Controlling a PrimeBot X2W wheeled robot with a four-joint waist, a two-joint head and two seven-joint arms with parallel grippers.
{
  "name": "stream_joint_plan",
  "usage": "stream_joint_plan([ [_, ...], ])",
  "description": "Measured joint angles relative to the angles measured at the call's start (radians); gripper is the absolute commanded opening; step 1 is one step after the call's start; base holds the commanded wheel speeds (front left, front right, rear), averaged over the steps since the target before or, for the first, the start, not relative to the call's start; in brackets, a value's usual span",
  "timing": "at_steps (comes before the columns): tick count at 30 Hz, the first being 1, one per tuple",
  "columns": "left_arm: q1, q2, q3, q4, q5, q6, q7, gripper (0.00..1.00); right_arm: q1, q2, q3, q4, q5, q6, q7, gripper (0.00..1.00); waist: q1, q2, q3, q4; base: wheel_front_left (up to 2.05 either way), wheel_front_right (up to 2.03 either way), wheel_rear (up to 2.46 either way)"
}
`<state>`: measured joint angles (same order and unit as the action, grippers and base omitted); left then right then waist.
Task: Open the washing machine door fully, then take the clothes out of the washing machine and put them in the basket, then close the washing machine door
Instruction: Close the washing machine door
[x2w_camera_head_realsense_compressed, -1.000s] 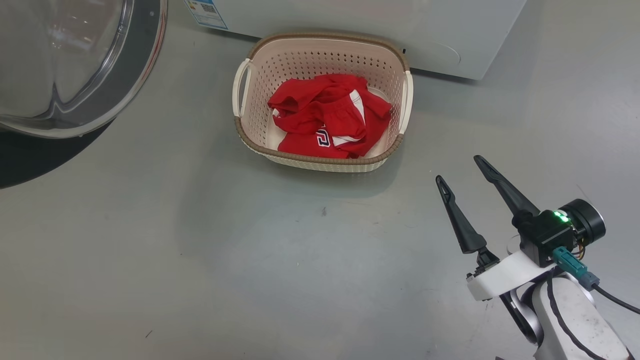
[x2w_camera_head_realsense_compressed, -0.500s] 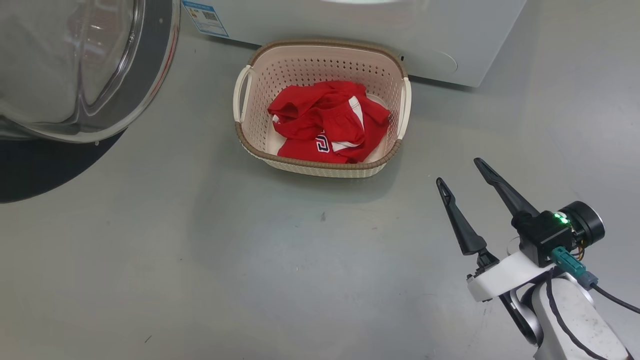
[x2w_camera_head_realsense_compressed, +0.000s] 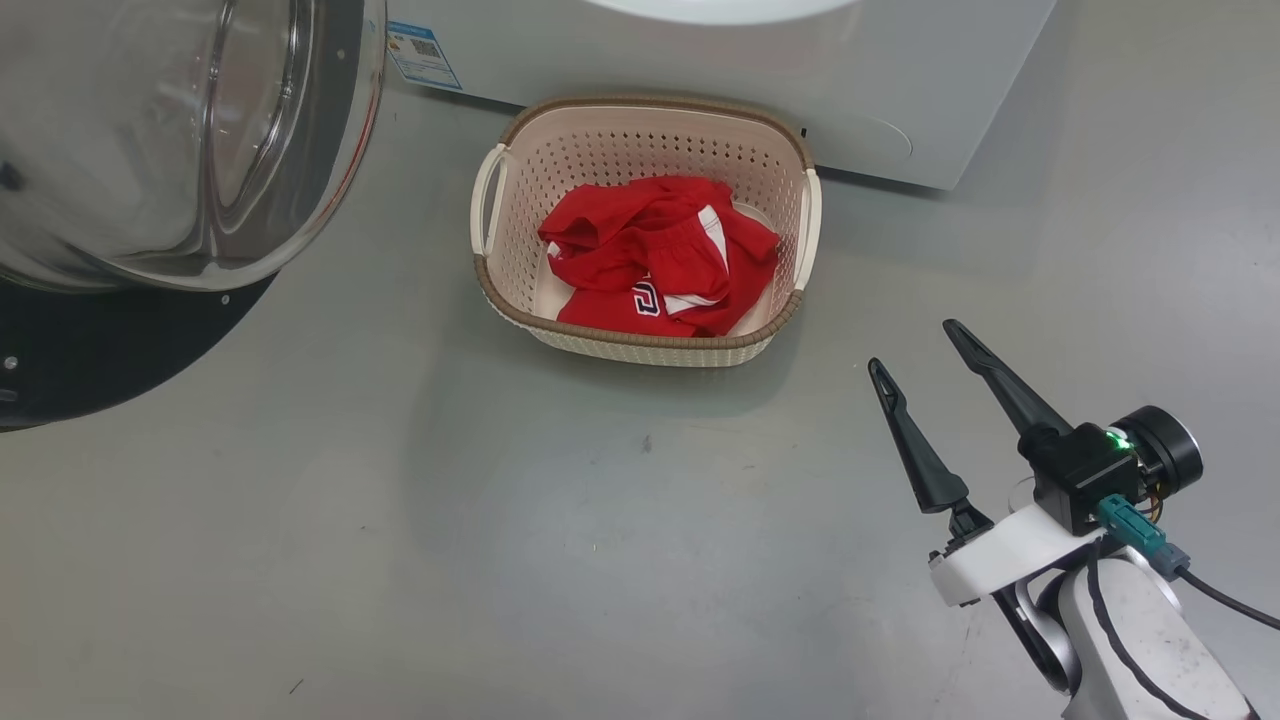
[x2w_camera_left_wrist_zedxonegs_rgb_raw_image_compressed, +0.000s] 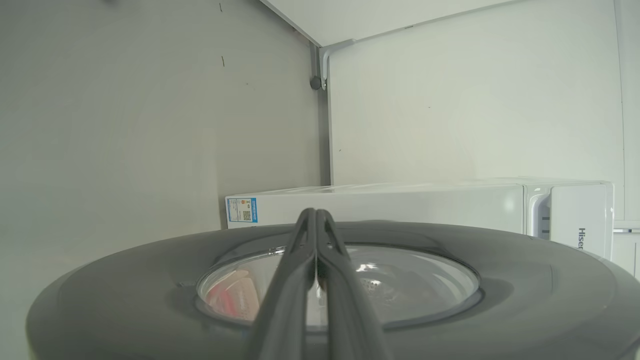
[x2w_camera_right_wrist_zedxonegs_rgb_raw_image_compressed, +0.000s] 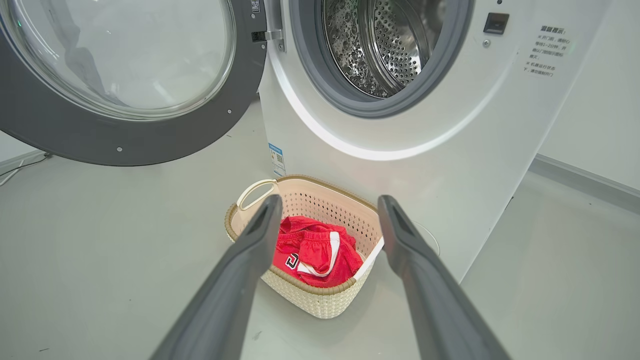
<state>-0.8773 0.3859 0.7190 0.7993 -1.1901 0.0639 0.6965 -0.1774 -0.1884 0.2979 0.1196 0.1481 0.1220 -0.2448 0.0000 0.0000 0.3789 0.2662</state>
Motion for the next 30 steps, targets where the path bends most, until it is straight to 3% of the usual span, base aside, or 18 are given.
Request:
stream_joint_plan([
  [30,0.152,-0.122,-0.105,-0.044,-0.047,-0.138,0.279,0.00,0.021,0.053,0.023,0.056,0.027,0.000,-0.003,1.00,0.0000,0.0000,-0.132,-0.015,0.00,0.00,0.00],
])
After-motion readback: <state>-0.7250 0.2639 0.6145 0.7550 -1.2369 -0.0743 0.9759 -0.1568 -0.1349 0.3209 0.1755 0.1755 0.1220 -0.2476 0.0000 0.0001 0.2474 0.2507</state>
